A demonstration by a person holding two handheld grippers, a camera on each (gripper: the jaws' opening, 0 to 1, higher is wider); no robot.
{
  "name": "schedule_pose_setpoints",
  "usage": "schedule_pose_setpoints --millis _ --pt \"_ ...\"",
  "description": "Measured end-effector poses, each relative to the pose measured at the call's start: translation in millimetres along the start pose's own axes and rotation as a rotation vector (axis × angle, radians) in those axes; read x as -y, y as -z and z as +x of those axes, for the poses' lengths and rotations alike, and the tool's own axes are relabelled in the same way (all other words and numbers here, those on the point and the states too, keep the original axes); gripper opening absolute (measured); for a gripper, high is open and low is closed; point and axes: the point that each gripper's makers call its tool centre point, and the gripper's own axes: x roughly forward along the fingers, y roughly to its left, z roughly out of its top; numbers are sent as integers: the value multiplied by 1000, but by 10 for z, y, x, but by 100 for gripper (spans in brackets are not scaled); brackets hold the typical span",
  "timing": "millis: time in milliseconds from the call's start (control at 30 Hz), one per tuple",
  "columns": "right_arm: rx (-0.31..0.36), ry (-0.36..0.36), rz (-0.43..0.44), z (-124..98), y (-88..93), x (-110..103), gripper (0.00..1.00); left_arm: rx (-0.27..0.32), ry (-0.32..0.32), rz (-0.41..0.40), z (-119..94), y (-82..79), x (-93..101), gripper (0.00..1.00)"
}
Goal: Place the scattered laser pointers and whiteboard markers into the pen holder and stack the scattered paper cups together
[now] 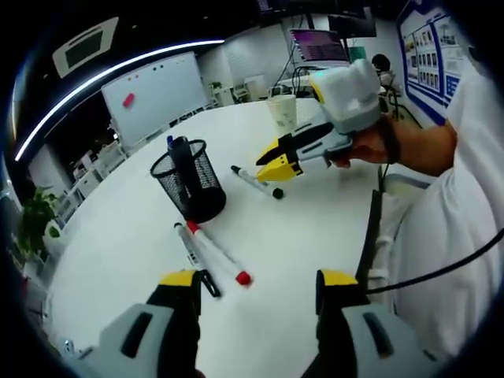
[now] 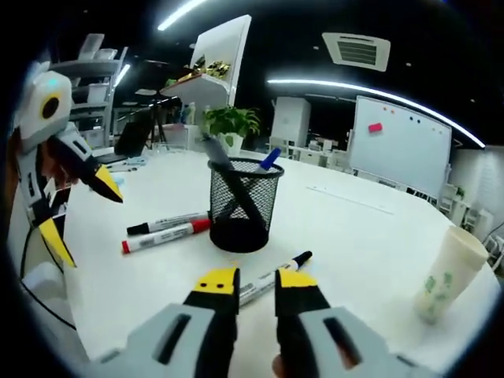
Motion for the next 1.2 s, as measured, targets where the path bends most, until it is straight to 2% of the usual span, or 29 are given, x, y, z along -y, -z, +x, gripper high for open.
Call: schedule_pose_setpoints --millis 567,767,1100,1200 --pt "-5 -25 4 -11 -10 -66 21 0 1 -9 32 1 13 59" --pt "-10 -13 21 -22 7 -106 21 0 -3 -10 29 10 4 59" --pt "-23 7 -43 -44 60 -168 26 0 -3 -13 39 15 6 59" --pt "-36 -9 -27 -50 87 -201 27 1 -3 -13 37 12 6 59"
